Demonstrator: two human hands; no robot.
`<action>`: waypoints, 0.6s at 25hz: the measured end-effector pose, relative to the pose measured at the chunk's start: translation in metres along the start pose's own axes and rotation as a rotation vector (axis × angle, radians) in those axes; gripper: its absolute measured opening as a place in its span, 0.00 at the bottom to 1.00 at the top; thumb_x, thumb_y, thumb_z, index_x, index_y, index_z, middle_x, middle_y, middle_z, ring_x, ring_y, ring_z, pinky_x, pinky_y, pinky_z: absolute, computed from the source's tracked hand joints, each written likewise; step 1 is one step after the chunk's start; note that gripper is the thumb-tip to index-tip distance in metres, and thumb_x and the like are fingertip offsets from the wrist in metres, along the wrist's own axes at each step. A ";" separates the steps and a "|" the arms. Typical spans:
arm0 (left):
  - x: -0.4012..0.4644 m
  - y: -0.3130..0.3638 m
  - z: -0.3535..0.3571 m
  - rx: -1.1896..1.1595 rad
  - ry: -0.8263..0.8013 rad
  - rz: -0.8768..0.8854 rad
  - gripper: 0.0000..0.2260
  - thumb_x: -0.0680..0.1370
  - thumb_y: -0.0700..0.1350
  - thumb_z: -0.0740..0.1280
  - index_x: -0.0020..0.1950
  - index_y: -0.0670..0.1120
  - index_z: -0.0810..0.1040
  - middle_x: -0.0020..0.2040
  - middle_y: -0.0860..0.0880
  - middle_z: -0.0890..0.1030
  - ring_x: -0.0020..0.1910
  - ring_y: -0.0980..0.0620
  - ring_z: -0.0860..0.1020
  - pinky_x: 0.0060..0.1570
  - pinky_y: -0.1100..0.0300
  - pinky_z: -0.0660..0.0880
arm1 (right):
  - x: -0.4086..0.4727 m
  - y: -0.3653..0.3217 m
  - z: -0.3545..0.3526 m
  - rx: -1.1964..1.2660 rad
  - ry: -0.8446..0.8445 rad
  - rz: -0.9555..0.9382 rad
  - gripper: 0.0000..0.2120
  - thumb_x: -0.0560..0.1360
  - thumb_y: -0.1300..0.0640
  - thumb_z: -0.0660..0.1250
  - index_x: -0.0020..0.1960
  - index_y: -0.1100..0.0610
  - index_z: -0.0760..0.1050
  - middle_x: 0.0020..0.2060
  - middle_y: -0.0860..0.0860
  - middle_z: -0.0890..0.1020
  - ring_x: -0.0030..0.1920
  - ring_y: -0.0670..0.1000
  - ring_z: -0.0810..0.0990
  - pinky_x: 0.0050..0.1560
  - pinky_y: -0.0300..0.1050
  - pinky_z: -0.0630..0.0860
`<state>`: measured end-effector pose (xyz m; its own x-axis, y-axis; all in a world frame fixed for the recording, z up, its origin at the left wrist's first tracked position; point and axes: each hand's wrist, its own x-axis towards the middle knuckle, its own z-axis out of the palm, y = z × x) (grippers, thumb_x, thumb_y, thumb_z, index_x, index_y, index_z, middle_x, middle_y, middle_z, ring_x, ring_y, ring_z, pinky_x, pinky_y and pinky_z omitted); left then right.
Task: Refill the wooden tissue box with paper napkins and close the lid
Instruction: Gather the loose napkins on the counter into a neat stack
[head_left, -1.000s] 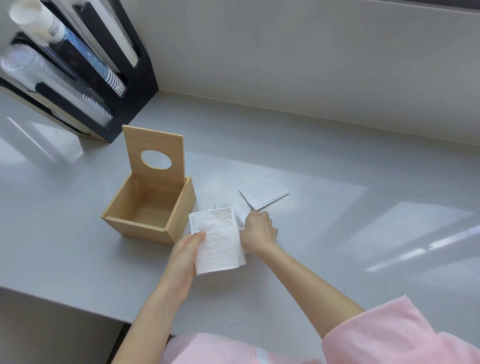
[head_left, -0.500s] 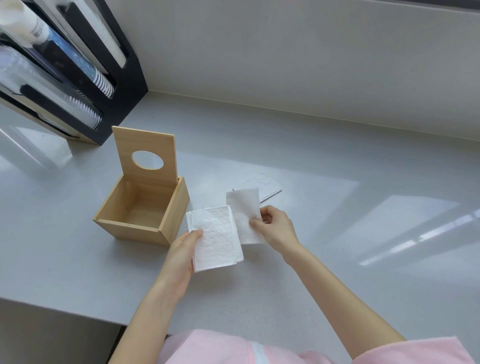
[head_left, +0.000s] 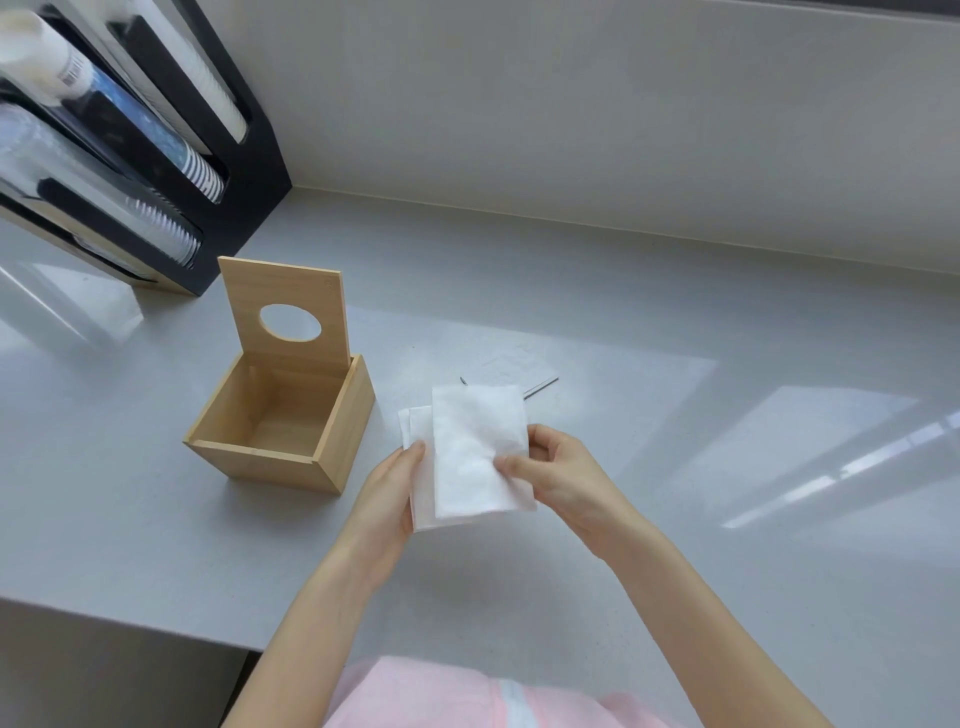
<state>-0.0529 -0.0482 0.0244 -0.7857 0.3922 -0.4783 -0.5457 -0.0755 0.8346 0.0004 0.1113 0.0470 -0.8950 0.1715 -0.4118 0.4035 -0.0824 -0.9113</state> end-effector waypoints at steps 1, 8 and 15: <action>0.000 -0.001 0.001 0.001 -0.010 -0.004 0.14 0.80 0.46 0.53 0.52 0.47 0.78 0.47 0.51 0.84 0.47 0.53 0.82 0.47 0.56 0.76 | -0.001 0.006 0.002 -0.085 0.017 0.018 0.07 0.73 0.64 0.65 0.48 0.55 0.76 0.45 0.51 0.83 0.46 0.50 0.81 0.47 0.41 0.76; 0.000 -0.005 0.003 -0.003 -0.076 -0.037 0.17 0.81 0.50 0.50 0.53 0.49 0.78 0.47 0.51 0.85 0.49 0.53 0.82 0.52 0.55 0.75 | 0.000 0.011 0.014 -0.272 0.077 -0.014 0.09 0.71 0.60 0.64 0.51 0.56 0.76 0.50 0.53 0.83 0.52 0.52 0.81 0.53 0.49 0.77; -0.001 -0.007 0.003 0.073 -0.096 -0.036 0.14 0.79 0.49 0.56 0.53 0.46 0.79 0.48 0.48 0.85 0.48 0.50 0.83 0.42 0.61 0.80 | 0.002 0.012 0.016 -0.330 0.078 -0.020 0.09 0.71 0.61 0.63 0.51 0.59 0.76 0.49 0.56 0.83 0.51 0.55 0.81 0.52 0.52 0.77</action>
<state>-0.0473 -0.0458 0.0199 -0.7324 0.4798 -0.4831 -0.5478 0.0060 0.8366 0.0003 0.0950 0.0357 -0.8915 0.2452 -0.3810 0.4368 0.2420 -0.8664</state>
